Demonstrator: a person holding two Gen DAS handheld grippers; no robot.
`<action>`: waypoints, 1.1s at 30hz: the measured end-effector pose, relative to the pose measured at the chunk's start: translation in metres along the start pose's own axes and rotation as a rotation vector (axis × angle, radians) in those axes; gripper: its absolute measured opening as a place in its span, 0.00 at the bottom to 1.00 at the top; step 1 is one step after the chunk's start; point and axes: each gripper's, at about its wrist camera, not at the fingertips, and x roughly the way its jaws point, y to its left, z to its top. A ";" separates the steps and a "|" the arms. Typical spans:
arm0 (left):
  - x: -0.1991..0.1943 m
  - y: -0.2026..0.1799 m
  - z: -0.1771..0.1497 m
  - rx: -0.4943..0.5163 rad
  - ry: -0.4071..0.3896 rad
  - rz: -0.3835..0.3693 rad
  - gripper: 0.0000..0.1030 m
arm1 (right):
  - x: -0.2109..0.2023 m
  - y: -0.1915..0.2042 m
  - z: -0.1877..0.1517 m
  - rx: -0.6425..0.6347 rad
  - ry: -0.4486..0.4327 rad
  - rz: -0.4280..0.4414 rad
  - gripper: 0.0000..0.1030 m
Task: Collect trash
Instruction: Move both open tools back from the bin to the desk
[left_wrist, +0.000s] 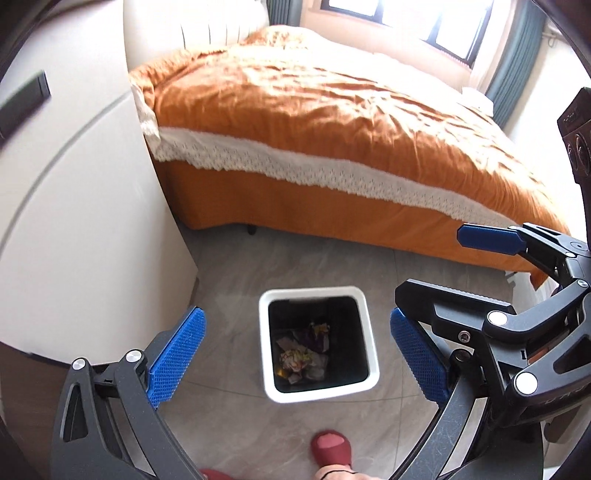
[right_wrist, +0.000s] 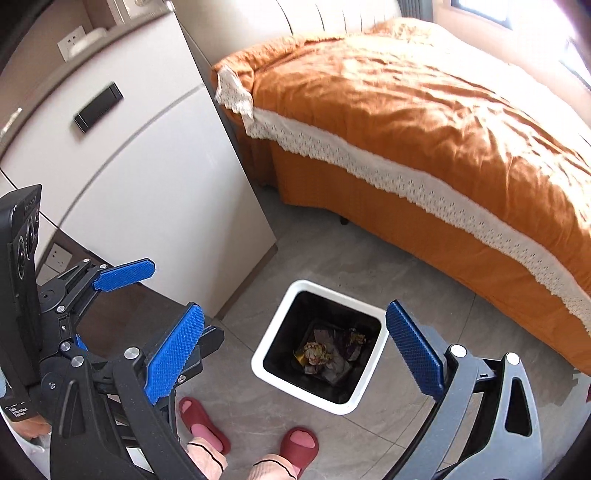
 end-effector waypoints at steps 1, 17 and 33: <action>-0.009 0.000 0.003 0.005 -0.012 0.004 0.95 | -0.008 0.003 0.004 0.000 -0.011 -0.001 0.95; -0.157 0.032 0.044 -0.057 -0.176 0.104 0.95 | -0.139 0.081 0.068 -0.079 -0.221 0.038 0.95; -0.312 0.165 0.039 -0.257 -0.347 0.379 0.95 | -0.184 0.227 0.144 -0.299 -0.370 0.189 0.95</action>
